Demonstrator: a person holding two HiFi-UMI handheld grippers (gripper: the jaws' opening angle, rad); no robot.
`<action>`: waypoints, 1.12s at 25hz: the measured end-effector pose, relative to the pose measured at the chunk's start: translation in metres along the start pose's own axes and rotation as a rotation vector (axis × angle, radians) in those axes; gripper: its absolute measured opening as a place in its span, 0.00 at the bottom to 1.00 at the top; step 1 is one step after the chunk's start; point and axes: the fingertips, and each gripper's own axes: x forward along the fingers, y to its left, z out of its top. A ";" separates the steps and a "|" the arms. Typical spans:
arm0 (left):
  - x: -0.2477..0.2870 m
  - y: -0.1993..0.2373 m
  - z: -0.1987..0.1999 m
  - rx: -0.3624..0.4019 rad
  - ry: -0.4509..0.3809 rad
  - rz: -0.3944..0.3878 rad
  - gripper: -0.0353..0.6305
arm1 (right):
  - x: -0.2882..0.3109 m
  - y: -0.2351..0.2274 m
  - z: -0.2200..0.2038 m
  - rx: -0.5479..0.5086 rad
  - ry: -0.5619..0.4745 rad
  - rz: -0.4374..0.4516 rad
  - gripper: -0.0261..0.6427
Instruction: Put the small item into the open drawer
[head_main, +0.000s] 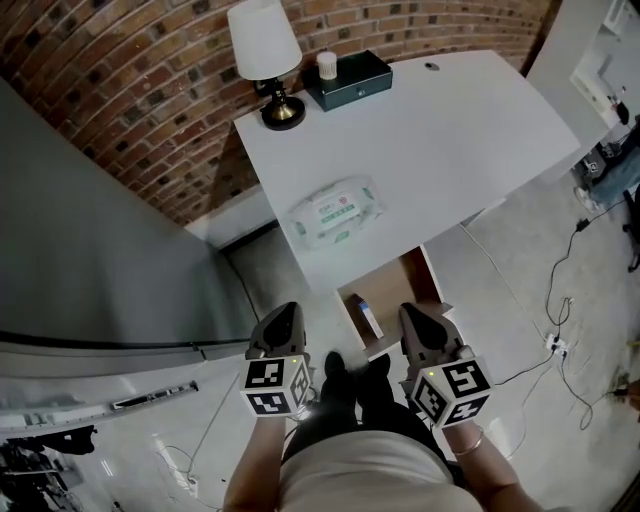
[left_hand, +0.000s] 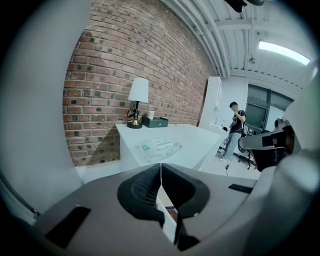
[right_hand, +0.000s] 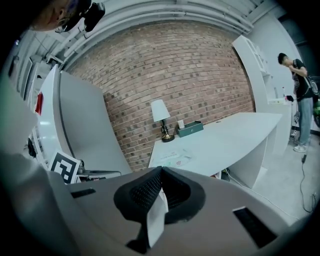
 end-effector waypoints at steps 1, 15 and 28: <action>-0.002 -0.001 0.002 0.005 -0.002 -0.002 0.09 | -0.004 0.000 0.003 0.000 -0.010 -0.005 0.05; -0.015 -0.011 0.017 0.037 -0.031 -0.033 0.09 | -0.028 0.001 0.017 -0.011 -0.047 -0.017 0.05; -0.018 0.003 0.022 0.033 -0.049 -0.042 0.09 | -0.026 0.008 0.021 -0.030 -0.053 -0.047 0.05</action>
